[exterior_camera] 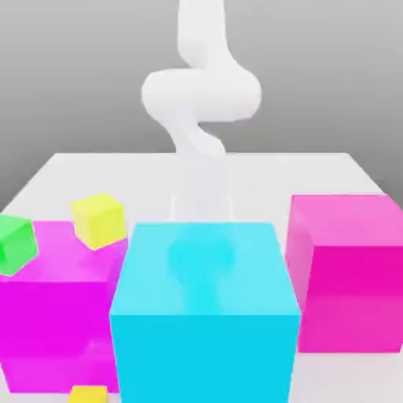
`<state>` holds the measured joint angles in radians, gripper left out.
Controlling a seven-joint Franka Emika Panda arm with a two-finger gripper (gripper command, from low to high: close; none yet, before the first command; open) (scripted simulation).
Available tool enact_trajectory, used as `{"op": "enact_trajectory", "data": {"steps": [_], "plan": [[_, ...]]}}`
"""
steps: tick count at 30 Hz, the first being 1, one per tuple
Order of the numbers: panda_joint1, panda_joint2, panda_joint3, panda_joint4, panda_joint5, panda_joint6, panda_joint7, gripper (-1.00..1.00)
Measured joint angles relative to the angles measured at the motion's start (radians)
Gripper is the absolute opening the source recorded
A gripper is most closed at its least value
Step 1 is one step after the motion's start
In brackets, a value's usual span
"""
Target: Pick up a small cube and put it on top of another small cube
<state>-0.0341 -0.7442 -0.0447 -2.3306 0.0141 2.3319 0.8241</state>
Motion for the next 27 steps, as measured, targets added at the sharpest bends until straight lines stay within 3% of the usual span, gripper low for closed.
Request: {"op": "enact_trajectory", "data": {"steps": [16, 27], "plan": [[-0.381, 0.455, -0.265, -0.284, 0.059, 0.295, 0.368, 0.0], [-0.547, 0.679, -0.301, -0.451, -0.012, 0.458, 0.781, 0.0]]}}
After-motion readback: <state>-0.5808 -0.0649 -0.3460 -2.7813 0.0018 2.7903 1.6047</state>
